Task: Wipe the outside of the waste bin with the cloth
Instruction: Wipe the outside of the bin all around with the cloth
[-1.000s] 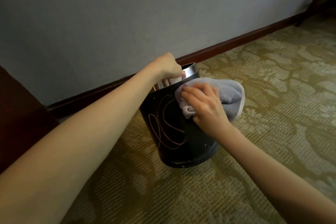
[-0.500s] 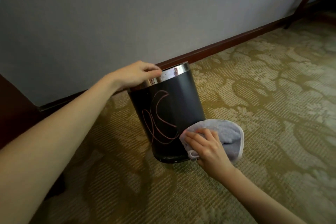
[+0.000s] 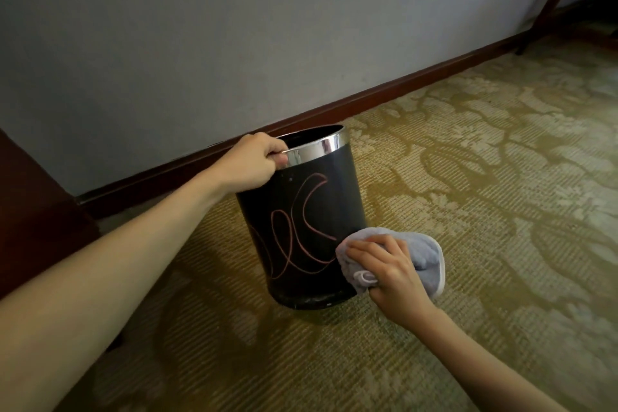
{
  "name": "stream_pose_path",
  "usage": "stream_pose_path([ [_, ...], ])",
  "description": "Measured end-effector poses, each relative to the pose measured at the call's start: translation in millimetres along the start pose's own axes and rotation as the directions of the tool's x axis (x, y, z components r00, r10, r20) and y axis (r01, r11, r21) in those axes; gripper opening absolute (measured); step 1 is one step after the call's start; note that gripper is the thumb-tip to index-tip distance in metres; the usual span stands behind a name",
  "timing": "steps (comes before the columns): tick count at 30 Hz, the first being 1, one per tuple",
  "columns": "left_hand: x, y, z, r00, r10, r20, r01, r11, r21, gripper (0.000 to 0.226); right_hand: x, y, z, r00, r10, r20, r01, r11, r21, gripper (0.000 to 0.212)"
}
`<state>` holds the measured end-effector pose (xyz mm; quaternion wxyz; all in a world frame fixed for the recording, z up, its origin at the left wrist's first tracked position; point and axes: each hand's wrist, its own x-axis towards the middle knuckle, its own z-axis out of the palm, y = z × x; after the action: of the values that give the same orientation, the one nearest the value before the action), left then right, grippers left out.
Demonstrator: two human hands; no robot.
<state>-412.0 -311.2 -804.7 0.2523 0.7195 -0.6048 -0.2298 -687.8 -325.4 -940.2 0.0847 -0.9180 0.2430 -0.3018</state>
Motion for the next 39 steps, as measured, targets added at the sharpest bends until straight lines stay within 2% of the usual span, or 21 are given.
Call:
stream_pose_path([
  [4, 8, 22, -6, 0.997, -0.079, 0.015, 0.076, 0.988, 0.136, 0.031, -2, -6, 8, 0.999, 0.047, 0.013, -0.048, 0.992, 0.12, 0.038],
  [8, 13, 27, -13, 0.986, -0.165, -0.037, 0.168, 0.974, 0.153, 0.033, 7, -3, 19, 0.989, 0.144, -0.02, -0.137, 0.967, 0.217, 0.037],
  [11, 17, 25, -19, 0.978, -0.201, -0.049, 0.206, 0.966, 0.156, 0.033, 12, 2, 22, 0.979, 0.204, -0.011, -0.197, 0.957, 0.21, 0.044],
  [19, 14, 7, -38, 0.98, -0.197, 0.015, 0.19, 0.962, 0.196, 0.034, 64, -4, 8, 0.988, 0.152, -0.01, -0.145, 0.959, 0.244, 0.049],
  [26, 15, 11, -24, 0.984, -0.179, 0.01, 0.173, 0.965, 0.199, 0.03, 168, 0, -15, 0.981, 0.102, -0.165, -0.065, 0.974, 0.218, 0.051],
  [29, 20, 10, -23, 0.988, -0.154, -0.004, 0.152, 0.969, 0.195, 0.037, 135, -7, -12, 0.994, 0.038, -0.098, -0.022, 0.986, 0.166, 0.04],
  [33, 24, 7, -31, 0.988, -0.145, 0.044, 0.135, 0.975, 0.177, 0.036, 50, -15, 3, 0.992, -0.09, 0.086, 0.079, 0.989, 0.122, 0.042],
  [35, 23, 4, -37, 0.99, -0.092, 0.108, 0.077, 0.988, 0.13, 0.03, 29, -14, 6, 0.993, -0.055, 0.107, 0.041, 0.992, 0.121, 0.04],
  [37, 17, -2, -42, 0.987, -0.06, 0.146, 0.058, 0.998, 0.019, 0.015, 26, -13, 6, 0.994, -0.007, 0.105, -0.006, 0.992, 0.123, 0.042],
  [39, 8, -12, -49, 0.99, -0.038, 0.136, 0.045, 0.998, -0.05, 0.035, 29, -13, 7, 0.996, 0.015, 0.093, -0.026, 0.992, 0.121, 0.04],
])
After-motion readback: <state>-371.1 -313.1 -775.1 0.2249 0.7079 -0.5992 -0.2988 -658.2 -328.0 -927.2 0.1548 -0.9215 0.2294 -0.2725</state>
